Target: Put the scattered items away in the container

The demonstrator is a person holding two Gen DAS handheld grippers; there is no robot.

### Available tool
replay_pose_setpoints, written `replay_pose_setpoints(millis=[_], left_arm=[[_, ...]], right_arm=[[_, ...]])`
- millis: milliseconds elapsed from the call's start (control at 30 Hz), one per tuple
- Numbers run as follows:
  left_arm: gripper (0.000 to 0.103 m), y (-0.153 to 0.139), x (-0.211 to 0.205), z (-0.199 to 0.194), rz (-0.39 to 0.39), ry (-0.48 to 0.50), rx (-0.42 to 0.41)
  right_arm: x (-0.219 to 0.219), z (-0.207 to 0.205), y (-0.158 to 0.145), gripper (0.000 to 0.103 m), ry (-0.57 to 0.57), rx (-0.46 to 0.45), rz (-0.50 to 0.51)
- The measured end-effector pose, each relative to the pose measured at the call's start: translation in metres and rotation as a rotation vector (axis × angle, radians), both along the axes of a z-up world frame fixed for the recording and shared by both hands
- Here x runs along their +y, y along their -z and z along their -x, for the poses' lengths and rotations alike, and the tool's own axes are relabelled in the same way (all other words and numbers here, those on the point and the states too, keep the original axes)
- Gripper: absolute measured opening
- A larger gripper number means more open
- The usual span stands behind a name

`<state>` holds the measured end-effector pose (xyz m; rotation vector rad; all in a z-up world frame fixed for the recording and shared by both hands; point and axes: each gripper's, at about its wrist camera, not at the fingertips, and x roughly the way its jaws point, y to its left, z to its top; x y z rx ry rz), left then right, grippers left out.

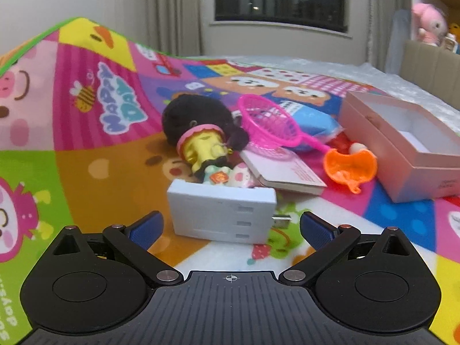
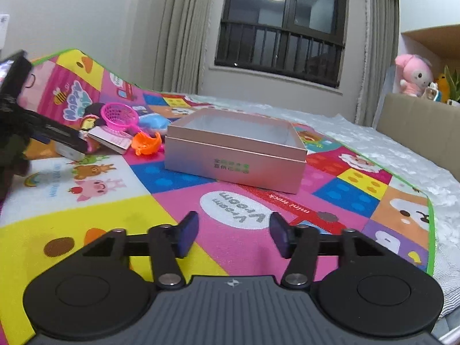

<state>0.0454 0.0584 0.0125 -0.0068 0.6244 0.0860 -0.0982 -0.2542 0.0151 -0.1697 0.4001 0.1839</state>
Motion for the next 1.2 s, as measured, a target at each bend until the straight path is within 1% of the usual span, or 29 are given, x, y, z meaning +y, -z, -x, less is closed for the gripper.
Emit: replay_pose_setpoints(millis=[33, 67, 100, 133, 167, 200, 233, 267, 367, 433, 467, 533, 567, 600, 667, 700, 733, 800, 900, 933, 967, 1033, 1067, 1100, 1167, 1200], left_arm=[[0.101, 0.000, 0.001, 0.001, 0.001, -0.008, -0.010], [0.092, -0.002, 0.001, 0.002, 0.000, -0.012, -0.020], [0.070, -0.003, 0.000, 0.003, -0.002, -0.011, -0.022], [0.055, -0.005, 0.000, 0.003, -0.002, -0.005, -0.022], [0.044, -0.007, -0.002, 0.005, -0.006, -0.003, -0.021], [0.043, -0.010, -0.003, 0.008, -0.009, 0.005, -0.031], [0.040, -0.014, -0.005, 0.013, -0.006, 0.023, -0.048], [0.035, -0.020, -0.007, 0.019, 0.007, 0.046, -0.067], [0.035, -0.038, -0.024, 0.043, 0.061, 0.126, -0.127], [0.035, -0.044, -0.039, 0.058, 0.087, 0.189, -0.153], [0.038, -0.044, -0.048, 0.066, 0.099, 0.223, -0.161], [0.059, -0.039, -0.059, 0.077, 0.117, 0.274, -0.163], [0.085, -0.035, -0.061, 0.077, 0.111, 0.278, -0.161], [0.101, -0.031, -0.060, 0.076, 0.087, 0.257, -0.172], [0.100, -0.027, -0.050, 0.068, 0.010, 0.156, -0.202], [0.100, -0.026, -0.041, 0.060, -0.016, 0.105, -0.199], [0.101, -0.024, -0.030, 0.050, -0.021, 0.078, -0.179], [0.101, -0.020, -0.013, 0.031, -0.036, 0.082, -0.130], [0.101, -0.010, 0.002, 0.004, -0.123, 0.084, -0.083], [0.101, -0.008, 0.008, -0.005, -0.130, 0.079, -0.070], [0.101, -0.005, 0.013, -0.010, -0.117, 0.082, -0.064], [0.101, -0.002, 0.024, -0.019, -0.057, 0.093, -0.049], [0.091, -0.001, 0.026, -0.020, -0.042, 0.089, -0.053], [0.068, -0.002, 0.027, -0.018, -0.032, 0.092, -0.058], [0.050, -0.005, 0.025, -0.013, -0.020, 0.110, -0.063], [0.045, -0.006, 0.022, -0.009, -0.042, 0.110, -0.070]], right_arm=[[0.000, 0.001, 0.001, 0.062, 0.000, -0.008, 0.005], [-0.002, 0.003, 0.001, 0.067, 0.004, -0.013, 0.005], [-0.007, 0.005, 0.000, 0.069, 0.012, -0.017, -0.001], [-0.011, 0.006, 0.001, 0.071, 0.022, -0.018, -0.008], [-0.015, 0.006, 0.001, 0.072, 0.032, -0.016, -0.015], [-0.018, 0.007, 0.002, 0.072, 0.044, -0.011, -0.021], [-0.022, 0.006, 0.003, 0.073, 0.055, -0.007, -0.024], [-0.024, 0.006, 0.004, 0.073, 0.067, -0.003, -0.026], [-0.027, 0.002, 0.008, 0.076, 0.089, 0.009, -0.033], [-0.026, -0.002, 0.011, 0.076, 0.104, 0.024, -0.039], [-0.024, -0.005, 0.012, 0.077, 0.108, 0.031, -0.042], [-0.021, -0.005, 0.013, 0.080, 0.111, 0.031, -0.035], [-0.019, -0.005, 0.013, 0.083, 0.108, 0.027, -0.026], [-0.018, -0.004, 0.013, 0.085, 0.103, 0.023, -0.017], [-0.016, -0.003, 0.013, 0.087, 0.090, 0.014, -0.003], [-0.015, -0.003, 0.013, 0.087, 0.086, 0.012, 0.002], [-0.014, -0.003, 0.014, 0.088, 0.086, 0.011, 0.004], [-0.013, -0.004, 0.015, 0.089, 0.091, 0.012, 0.003], [-0.013, -0.006, 0.016, 0.090, 0.094, 0.015, 0.001], [-0.013, -0.006, 0.015, 0.090, 0.094, 0.014, -0.001], [-0.013, -0.005, 0.015, 0.090, 0.093, 0.014, -0.002], [-0.015, -0.004, 0.013, 0.090, 0.089, 0.013, -0.006], [-0.015, -0.003, 0.013, 0.090, 0.088, 0.014, -0.006], [-0.016, -0.003, 0.012, 0.090, 0.088, 0.014, -0.004], [-0.017, -0.003, 0.011, 0.090, 0.093, 0.013, -0.004], [-0.018, -0.004, 0.010, 0.090, 0.096, 0.013, -0.008]])
